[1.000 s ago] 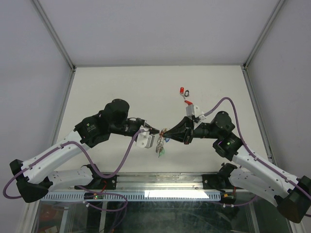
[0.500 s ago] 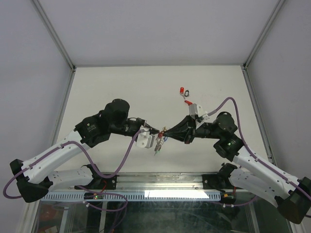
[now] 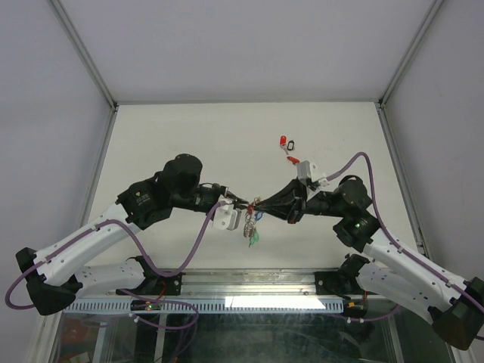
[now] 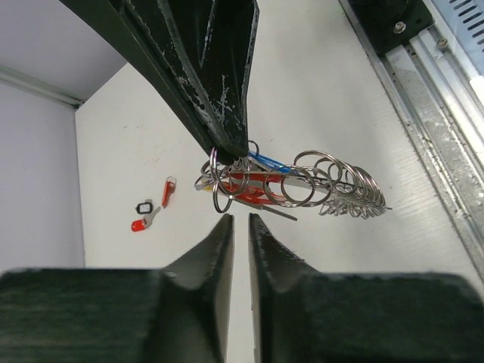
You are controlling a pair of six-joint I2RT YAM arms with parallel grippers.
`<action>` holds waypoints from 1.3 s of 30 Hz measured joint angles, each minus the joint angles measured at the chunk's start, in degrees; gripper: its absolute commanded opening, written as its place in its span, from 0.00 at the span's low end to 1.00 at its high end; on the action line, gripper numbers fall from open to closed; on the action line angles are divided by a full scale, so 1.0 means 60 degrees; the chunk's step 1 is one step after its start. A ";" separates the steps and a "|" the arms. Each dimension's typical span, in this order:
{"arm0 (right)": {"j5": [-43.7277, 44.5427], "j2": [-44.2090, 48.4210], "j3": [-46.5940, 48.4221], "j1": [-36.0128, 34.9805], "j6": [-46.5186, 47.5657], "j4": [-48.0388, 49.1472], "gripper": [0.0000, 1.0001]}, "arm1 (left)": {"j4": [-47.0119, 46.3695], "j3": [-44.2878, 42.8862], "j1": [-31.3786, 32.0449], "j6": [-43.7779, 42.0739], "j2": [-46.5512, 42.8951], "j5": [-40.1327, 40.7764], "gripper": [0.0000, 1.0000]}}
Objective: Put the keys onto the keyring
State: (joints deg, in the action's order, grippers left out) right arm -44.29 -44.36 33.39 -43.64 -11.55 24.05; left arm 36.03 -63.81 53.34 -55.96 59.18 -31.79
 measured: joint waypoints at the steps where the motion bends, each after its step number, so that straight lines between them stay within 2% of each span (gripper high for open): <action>1: 0.0015 0.0029 0.0000 0.0000 0.0029 -0.0055 0.00 | 0.0000 0.0000 0.0000 0.0007 0.0000 0.0029 0.27; 4: 0.0062 0.0138 0.0000 0.0000 0.0193 -0.0240 0.00 | 0.0000 0.0000 0.0000 0.0124 -0.0029 0.0069 0.33; 9: 0.0062 0.0168 0.0000 0.0000 0.0317 -0.0375 0.00 | -0.0044 0.0000 0.0000 0.0270 -0.0273 0.0076 0.33; 33: -0.0018 0.0109 0.0000 0.0000 0.0514 -0.0692 0.00 | -0.0331 -0.0073 0.0000 0.0404 -0.0175 -0.0408 0.13; 39: -0.0018 0.0106 0.0000 0.0000 0.0517 -0.0736 0.00 | -0.0317 -0.0073 -0.0004 0.0404 -0.0168 -0.0470 0.02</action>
State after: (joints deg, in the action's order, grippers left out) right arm -44.40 -43.72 33.39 -43.64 -8.45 19.64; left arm 34.13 -64.25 53.32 -53.54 58.17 -34.61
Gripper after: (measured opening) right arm 0.006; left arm 0.073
